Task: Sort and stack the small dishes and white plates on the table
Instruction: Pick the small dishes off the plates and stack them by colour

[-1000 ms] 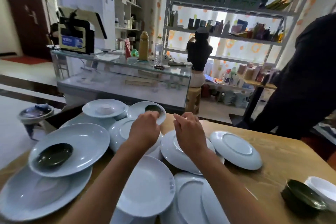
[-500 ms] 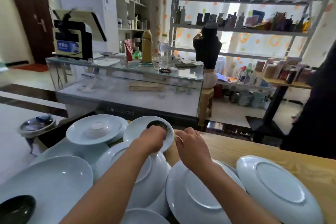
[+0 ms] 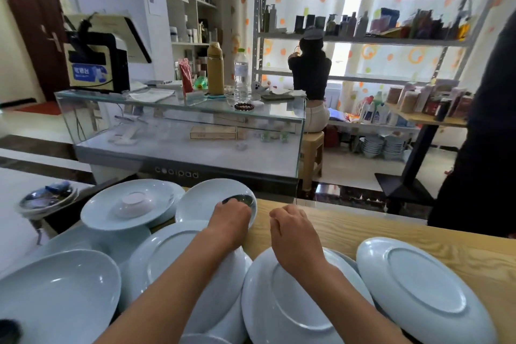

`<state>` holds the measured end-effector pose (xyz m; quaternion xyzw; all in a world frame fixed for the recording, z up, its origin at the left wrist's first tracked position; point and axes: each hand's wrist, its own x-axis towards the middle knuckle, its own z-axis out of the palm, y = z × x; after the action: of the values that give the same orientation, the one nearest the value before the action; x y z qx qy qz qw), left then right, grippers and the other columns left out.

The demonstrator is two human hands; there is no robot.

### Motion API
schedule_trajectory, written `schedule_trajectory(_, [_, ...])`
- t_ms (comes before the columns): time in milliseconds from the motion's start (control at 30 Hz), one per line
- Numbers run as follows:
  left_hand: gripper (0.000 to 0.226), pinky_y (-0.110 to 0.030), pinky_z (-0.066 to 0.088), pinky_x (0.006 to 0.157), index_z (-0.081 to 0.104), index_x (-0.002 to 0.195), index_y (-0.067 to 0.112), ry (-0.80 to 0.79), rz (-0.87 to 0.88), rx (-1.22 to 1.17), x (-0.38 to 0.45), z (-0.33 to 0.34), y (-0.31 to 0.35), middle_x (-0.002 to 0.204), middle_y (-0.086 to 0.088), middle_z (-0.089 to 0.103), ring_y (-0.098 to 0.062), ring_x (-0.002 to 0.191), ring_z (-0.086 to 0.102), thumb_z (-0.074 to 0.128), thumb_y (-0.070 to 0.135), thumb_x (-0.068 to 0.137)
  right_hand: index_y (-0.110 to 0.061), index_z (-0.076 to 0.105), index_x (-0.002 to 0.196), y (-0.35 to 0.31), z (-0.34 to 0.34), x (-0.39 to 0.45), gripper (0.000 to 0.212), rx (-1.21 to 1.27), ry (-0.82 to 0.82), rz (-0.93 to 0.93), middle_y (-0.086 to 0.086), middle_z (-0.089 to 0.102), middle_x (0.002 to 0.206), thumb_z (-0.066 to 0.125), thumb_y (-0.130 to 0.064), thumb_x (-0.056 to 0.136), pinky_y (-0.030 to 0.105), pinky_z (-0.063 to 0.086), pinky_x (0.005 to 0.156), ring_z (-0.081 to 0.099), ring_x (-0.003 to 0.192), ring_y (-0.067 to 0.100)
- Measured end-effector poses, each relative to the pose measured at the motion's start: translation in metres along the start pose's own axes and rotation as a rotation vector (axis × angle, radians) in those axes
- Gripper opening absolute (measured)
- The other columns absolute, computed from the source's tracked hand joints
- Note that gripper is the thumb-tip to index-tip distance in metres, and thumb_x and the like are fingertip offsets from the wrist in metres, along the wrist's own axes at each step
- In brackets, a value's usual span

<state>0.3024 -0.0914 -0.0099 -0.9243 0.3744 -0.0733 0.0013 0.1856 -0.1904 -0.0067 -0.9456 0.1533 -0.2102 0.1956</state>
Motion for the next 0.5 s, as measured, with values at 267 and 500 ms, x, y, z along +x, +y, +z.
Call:
schedule_trajectory(267, [0.017, -0.019, 0.048, 0.081, 0.069, 0.108, 0.02, 0.149, 0.261, -0.225, -0.06, -0.043, 0.047, 0.105, 0.003, 0.068, -0.011, 0.09, 0.06, 0.064, 0.024, 0.091, -0.023, 0.045, 0.14, 0.006, -0.051, -0.043, 0.039, 0.048, 0.079, 0.017, 0.0, 0.053, 0.135, 0.042, -0.023, 0.101, 0.028, 0.04, 0.102, 0.048, 0.123, 0.017])
schedule_trajectory(500, [0.027, -0.02, 0.052, 0.089, 0.07, 0.115, 0.022, 0.245, 0.38, -0.341, -0.119, -0.08, 0.127, 0.114, 0.005, 0.069, -0.009, 0.099, 0.065, 0.062, 0.012, 0.091, -0.02, 0.05, 0.136, 0.033, -0.108, -0.125, 0.037, 0.107, 0.183, 0.032, 0.003, 0.062, 0.124, 0.048, -0.021, 0.099, 0.021, 0.042, 0.092, 0.059, 0.11, 0.018])
